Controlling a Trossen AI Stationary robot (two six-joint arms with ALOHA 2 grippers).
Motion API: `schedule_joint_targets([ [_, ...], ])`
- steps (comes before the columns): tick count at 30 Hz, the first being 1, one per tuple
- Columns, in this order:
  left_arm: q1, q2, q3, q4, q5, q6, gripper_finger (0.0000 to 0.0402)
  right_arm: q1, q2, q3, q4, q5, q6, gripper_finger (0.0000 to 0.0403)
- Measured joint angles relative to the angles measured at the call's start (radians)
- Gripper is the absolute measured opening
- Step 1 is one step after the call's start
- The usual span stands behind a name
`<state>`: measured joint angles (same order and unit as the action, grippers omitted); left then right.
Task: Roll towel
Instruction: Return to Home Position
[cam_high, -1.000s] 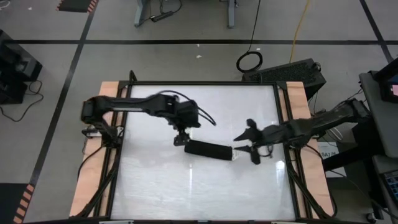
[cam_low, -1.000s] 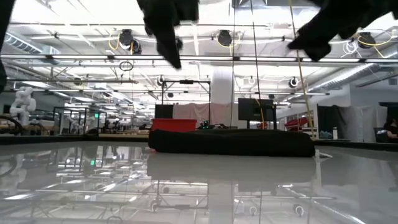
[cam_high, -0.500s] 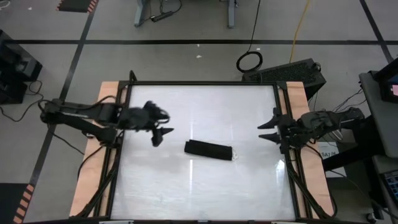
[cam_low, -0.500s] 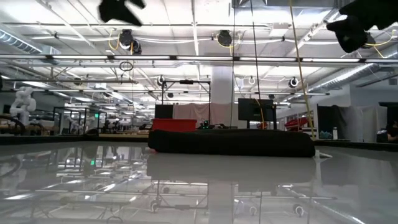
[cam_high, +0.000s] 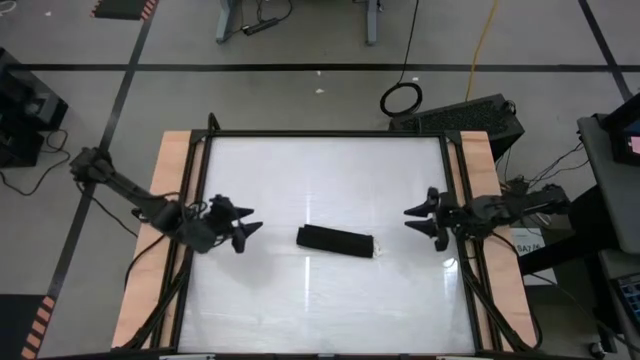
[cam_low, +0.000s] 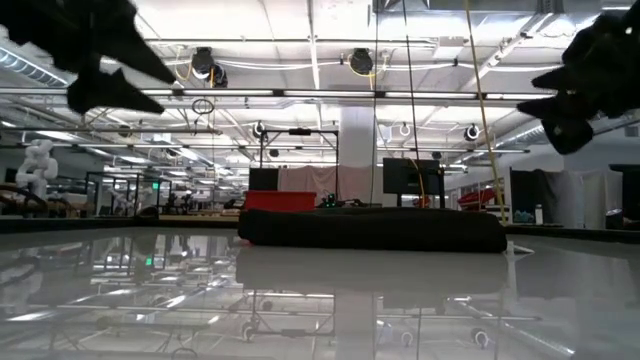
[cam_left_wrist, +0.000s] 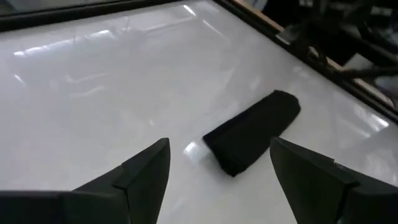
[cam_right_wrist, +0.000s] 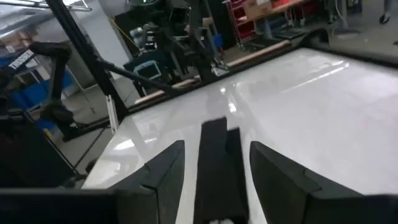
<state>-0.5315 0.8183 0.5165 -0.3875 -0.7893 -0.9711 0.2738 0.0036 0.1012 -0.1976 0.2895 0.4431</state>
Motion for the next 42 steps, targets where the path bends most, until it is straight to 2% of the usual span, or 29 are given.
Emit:
schedule_joint_targets([
  [5, -0.1, -0.002, -0.131, 0.055, -0.097, -0.178, 0.0281, 0.0, -0.001, -0.014, 0.005, 0.002, 0.013, 0.0171],
  [11, -0.199, -0.001, -0.259, 0.102, -0.122, -0.4, 0.0281, 0.0, 0.0, -0.013, 0.002, 0.001, 0.003, 0.0171],
  [14, -0.235, -0.001, -0.286, 0.101, -0.123, -0.486, 0.0281, 0.0, 0.0, -0.013, 0.002, -0.004, 0.059, 0.0171],
  [19, -0.25, -0.001, -0.294, 0.095, -0.102, -0.498, 0.0281, 0.0, 0.0, -0.013, 0.002, -0.007, 0.095, 0.0171],
  [23, -0.25, -0.001, -0.294, 0.064, -0.037, -0.463, 0.0281, 0.0, 0.0, -0.013, 0.002, -0.007, 0.095, 0.0171],
  [29, -0.247, -0.001, -0.294, 0.068, -0.014, -0.541, 0.0281, 0.0, 0.0, -0.013, 0.002, -0.007, 0.095, 0.0171],
  [32, -0.247, -0.001, -0.294, 0.076, 0.052, -0.542, 0.0281, 0.0, 0.0, -0.013, 0.002, -0.007, 0.095, 0.0171],
  [36, -0.247, -0.001, -0.294, 0.105, 0.056, -0.542, 0.0281, 0.0, 0.0, -0.013, 0.002, -0.007, 0.095, 0.0171],
  [42, -0.234, -0.001, -0.294, 0.248, 0.057, -0.542, 0.0281, 0.0, 0.0, -0.013, 0.002, -0.007, 0.095, 0.0171],
])
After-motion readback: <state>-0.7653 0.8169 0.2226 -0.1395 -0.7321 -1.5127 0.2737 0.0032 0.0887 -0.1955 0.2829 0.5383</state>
